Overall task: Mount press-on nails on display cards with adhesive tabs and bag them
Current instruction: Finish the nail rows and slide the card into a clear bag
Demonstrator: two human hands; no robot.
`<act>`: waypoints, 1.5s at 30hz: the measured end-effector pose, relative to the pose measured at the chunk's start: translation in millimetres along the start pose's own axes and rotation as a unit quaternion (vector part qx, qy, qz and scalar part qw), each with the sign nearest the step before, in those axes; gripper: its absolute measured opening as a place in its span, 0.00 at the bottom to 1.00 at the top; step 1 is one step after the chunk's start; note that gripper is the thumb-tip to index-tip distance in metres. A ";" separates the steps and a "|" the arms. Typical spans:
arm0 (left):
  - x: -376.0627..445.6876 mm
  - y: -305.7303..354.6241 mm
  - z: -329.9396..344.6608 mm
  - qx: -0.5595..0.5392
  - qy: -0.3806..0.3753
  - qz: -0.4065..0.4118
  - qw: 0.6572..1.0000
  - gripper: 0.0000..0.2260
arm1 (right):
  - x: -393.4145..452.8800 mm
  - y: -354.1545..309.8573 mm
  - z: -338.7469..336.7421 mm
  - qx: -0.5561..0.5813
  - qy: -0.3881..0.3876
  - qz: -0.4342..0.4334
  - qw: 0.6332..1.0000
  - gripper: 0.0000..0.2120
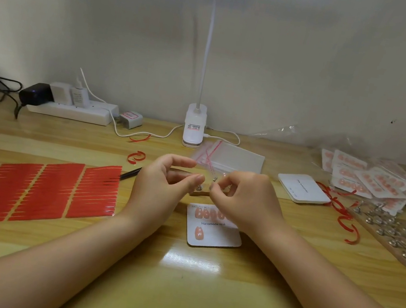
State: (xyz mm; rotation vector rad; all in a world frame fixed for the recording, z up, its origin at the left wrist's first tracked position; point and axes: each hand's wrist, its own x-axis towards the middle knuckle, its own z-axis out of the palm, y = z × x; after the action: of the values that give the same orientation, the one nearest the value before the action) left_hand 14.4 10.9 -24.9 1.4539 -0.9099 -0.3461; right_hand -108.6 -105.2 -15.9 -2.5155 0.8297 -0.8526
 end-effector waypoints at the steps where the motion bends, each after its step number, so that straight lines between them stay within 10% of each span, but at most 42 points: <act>1: -0.6 0.1 0.0 0.006 -0.003 0.011 1.000 0.09 | -0.9 -0.3 -2.2 0.011 0.003 -0.004 1.000 0.09; 12: -1.4 1.3 -3.1 0.009 -0.051 0.057 0.997 0.12 | -11.1 -11.1 -12.2 0.185 -0.044 -0.073 0.979 0.06; 32: 1.6 9.5 -13.5 0.061 -0.081 0.194 0.976 0.21 | -1.0 -11.7 -28.1 0.470 -0.309 0.132 0.816 0.05; 45: -3.8 11.5 -9.6 0.128 -0.027 0.357 0.925 0.18 | -2.5 -14.2 -22.0 0.556 -0.290 0.155 0.764 0.06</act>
State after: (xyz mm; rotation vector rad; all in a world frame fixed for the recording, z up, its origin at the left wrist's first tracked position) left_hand 15.2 21.8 -14.0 1.2406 -1.4979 0.2891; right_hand -118.5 -95.8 6.6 -1.3537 0.3098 -0.2352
